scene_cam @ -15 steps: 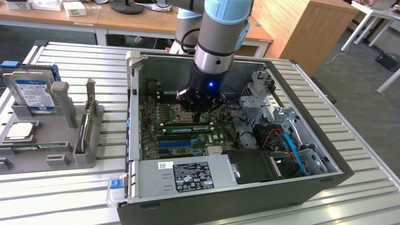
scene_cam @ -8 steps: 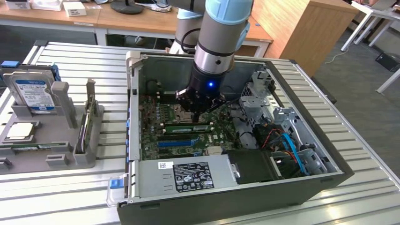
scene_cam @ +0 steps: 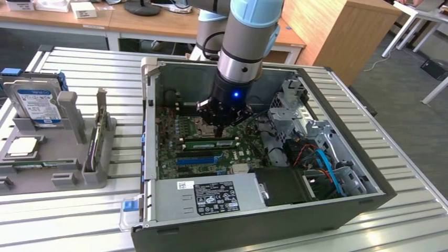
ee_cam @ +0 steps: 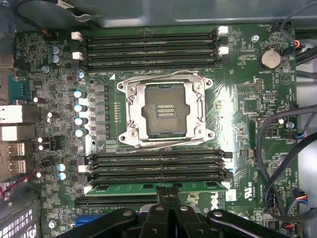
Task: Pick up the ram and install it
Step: 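Press down the ram until it locks into place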
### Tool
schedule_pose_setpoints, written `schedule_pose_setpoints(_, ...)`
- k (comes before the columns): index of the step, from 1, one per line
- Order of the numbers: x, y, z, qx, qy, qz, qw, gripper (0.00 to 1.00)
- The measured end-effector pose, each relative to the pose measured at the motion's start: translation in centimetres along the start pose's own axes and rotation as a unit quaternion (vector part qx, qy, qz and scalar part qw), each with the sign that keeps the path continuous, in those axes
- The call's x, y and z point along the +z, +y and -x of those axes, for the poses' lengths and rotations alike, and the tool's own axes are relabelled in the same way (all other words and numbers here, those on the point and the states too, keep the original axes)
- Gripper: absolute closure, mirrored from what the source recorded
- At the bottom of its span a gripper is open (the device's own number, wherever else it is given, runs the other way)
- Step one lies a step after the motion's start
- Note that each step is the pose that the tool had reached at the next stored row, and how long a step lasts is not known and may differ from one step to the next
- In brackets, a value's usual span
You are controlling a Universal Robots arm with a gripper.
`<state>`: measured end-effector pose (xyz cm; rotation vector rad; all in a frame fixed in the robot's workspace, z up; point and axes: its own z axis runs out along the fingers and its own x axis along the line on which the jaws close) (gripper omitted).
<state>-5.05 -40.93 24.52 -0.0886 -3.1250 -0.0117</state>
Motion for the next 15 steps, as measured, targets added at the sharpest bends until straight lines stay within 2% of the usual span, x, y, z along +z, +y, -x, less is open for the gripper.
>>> schedule_pose_setpoints(9,0.00,0.00,0.00,-0.019,0.0001,-0.0003,0.9998,0.89)
schedule_pose_setpoints(15,0.00,0.00,0.00,-0.019,0.0001,-0.0003,0.9998,0.89)
